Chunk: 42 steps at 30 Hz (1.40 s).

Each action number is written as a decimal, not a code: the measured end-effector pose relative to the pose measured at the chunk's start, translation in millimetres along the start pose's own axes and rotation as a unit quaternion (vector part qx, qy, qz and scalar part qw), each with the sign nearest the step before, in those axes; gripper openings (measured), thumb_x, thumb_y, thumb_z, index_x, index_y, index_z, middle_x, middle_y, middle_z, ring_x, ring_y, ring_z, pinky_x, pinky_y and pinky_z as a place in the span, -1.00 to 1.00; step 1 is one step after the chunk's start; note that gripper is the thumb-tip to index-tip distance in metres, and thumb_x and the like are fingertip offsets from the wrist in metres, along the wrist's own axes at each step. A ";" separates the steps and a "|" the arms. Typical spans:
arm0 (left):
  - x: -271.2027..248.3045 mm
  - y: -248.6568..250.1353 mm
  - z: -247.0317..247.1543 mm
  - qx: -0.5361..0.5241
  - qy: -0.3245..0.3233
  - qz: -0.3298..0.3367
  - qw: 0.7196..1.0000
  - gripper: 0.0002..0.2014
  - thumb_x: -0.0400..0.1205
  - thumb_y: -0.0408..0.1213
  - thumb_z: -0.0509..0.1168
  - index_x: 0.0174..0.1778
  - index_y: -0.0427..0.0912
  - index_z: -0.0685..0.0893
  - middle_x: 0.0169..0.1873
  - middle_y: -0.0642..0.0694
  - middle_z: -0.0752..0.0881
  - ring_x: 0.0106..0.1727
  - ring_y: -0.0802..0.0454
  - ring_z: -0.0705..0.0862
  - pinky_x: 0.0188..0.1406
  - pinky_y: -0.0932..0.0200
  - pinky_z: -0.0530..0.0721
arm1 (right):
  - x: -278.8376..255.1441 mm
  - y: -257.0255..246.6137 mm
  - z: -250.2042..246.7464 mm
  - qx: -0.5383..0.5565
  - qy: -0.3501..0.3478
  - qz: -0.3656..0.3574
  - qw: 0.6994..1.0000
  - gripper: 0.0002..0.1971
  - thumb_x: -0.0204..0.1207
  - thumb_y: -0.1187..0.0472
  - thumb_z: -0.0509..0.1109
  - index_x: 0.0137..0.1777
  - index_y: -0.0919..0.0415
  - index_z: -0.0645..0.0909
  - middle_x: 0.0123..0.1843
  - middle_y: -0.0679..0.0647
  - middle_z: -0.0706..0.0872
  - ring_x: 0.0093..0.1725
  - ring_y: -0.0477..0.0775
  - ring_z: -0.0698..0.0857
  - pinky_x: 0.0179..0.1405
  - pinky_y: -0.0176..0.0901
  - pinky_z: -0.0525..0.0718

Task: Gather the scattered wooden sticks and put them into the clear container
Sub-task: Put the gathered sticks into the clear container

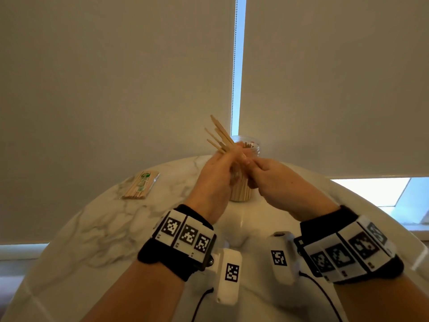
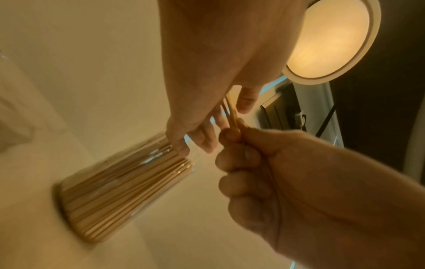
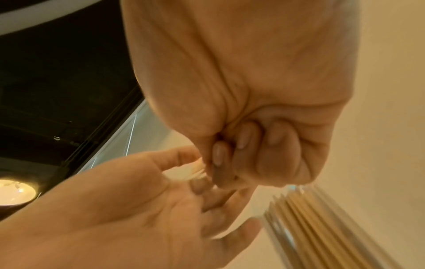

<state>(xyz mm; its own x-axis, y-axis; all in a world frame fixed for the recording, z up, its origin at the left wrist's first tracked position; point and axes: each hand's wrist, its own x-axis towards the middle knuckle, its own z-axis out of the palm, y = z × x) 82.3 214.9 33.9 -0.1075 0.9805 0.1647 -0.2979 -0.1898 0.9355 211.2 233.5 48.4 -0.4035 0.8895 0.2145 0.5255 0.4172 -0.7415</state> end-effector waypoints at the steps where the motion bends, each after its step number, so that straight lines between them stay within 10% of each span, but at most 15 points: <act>1: 1.0 6.5 -3.6 -0.019 0.011 0.004 1.000 -0.67 0.72 -0.07 0.26 0.25 -0.24 0.66 0.10 -0.12 0.76 0.14 -0.07 0.71 0.17 0.02 0.68 | -1.3 -0.9 -6.1 -0.017 -0.007 0.001 1.000 -0.53 0.80 -0.08 0.06 -0.13 0.22 0.62 -0.38 -0.02 0.58 -0.51 -0.15 0.45 -0.34 -0.10 0.47; 4: 3.8 26.4 -18.6 -0.115 0.083 0.033 0.989 -0.53 0.65 0.06 0.33 0.36 -0.18 0.57 0.20 -0.23 0.71 0.26 -0.18 0.71 0.37 -0.23 0.61 | -8.8 -3.8 -19.5 -0.047 -0.053 0.008 0.997 -0.52 0.78 -0.09 0.07 -0.12 0.25 0.61 -0.36 -0.02 0.57 -0.53 -0.18 0.40 -0.40 -0.18 0.40; 10: -2.2 44.3 -28.8 -0.076 0.082 0.056 0.992 -0.54 0.78 0.05 0.08 0.32 -0.21 0.67 0.13 -0.15 0.82 0.16 -0.11 0.80 0.17 -0.06 0.74 | -16.5 -14.2 -9.6 -0.110 -0.139 0.004 0.984 -0.54 0.76 -0.16 0.08 -0.23 0.08 0.58 -0.31 -0.02 0.62 -0.34 -0.05 0.54 -0.21 -0.10 0.55; 24: -7.2 39.4 -18.9 0.159 0.025 0.011 0.987 -0.50 0.80 -0.02 0.08 0.00 -0.32 0.81 -0.13 -0.21 0.85 -0.10 -0.06 0.83 -0.13 0.11 0.78 | -14.9 -13.1 -14.1 -0.098 -0.033 -0.028 0.994 -0.39 0.67 -0.33 0.09 -0.27 0.11 0.72 -0.48 -0.05 0.58 -0.51 -0.13 0.50 -0.32 -0.17 0.54; 31: -1.6 35.4 -15.1 0.025 0.061 0.034 0.997 -0.66 0.79 -0.06 0.13 0.15 -0.24 0.68 0.02 -0.19 0.84 0.09 -0.11 0.82 -0.02 -0.03 0.78 | -16.8 -16.4 -14.8 -0.108 -0.055 -0.029 0.992 -0.46 0.73 -0.24 0.04 -0.18 0.06 0.70 -0.42 -0.08 0.60 -0.44 -0.13 0.56 -0.32 -0.18 0.53; 36: -5.3 36.6 -13.2 0.138 0.013 -0.015 0.990 -0.51 0.76 0.07 0.14 -0.05 -0.28 0.78 -0.11 -0.19 0.86 -0.06 -0.12 0.83 -0.07 0.00 0.78 | -13.9 -13.0 -14.8 -0.128 -0.055 -0.036 0.990 -0.41 0.73 -0.25 0.03 -0.30 0.13 0.62 -0.46 -0.02 0.58 -0.47 -0.08 0.52 -0.28 -0.09 0.54; 42: -5.7 22.5 -14.6 0.242 0.002 0.030 0.970 -0.65 0.58 0.05 0.44 -0.26 -0.19 0.67 -0.52 -0.05 0.57 -0.63 0.14 0.39 -0.66 0.34 0.35 | -13.6 -8.1 -22.7 -0.131 -0.039 -0.039 0.990 -0.51 0.72 -0.24 0.11 -0.05 0.13 0.67 -0.35 0.01 0.66 -0.35 -0.02 0.61 -0.25 -0.05 0.60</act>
<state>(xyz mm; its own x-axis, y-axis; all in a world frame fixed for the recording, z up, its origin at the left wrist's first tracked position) 62.4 204.3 49.4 -0.1153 0.9681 0.2226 0.1885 -0.1987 0.9618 229.5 222.2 65.9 -0.5013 0.8402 0.2068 0.6626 0.5265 -0.5327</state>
